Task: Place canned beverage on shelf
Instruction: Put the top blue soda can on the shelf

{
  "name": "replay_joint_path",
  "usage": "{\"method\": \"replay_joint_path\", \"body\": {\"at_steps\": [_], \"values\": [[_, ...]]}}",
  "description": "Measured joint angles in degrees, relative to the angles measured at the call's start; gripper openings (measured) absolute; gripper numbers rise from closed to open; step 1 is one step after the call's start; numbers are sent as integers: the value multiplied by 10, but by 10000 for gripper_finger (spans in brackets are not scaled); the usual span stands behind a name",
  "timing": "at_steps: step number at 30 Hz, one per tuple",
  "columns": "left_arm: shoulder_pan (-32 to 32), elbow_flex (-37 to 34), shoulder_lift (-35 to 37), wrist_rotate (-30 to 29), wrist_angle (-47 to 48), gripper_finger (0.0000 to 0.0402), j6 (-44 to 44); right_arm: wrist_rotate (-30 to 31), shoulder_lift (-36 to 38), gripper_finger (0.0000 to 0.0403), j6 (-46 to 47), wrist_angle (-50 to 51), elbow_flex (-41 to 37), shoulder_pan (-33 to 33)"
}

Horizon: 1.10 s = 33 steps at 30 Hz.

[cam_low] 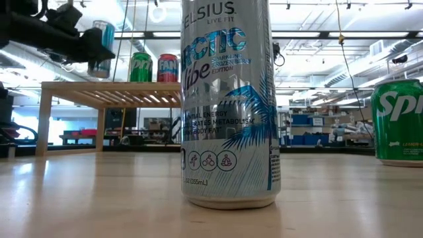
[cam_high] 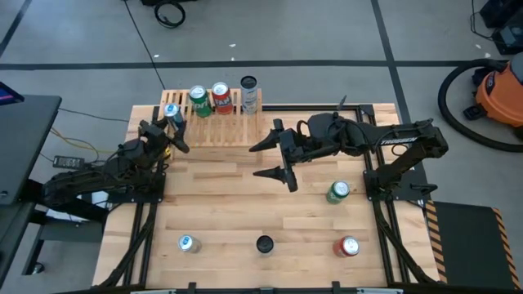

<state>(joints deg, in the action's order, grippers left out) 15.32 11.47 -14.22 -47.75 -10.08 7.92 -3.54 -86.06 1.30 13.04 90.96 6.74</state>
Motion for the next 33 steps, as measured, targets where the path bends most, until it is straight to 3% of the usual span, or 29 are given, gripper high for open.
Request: {"method": "replay_joint_path", "body": {"at_steps": [4,13,19,33], "values": [[0,-5,0,-46,-22,258,3,29,0,318,0,4,0,0],[50,-7,0,-42,-47,258,20,53,0,318,0,7,0,0],[116,-7,-7,60,-54,258,16,53,0,318,0,6,0,0],[261,-7,-114,155,-114,258,-45,52,0,318,0,9,0,0]]}}
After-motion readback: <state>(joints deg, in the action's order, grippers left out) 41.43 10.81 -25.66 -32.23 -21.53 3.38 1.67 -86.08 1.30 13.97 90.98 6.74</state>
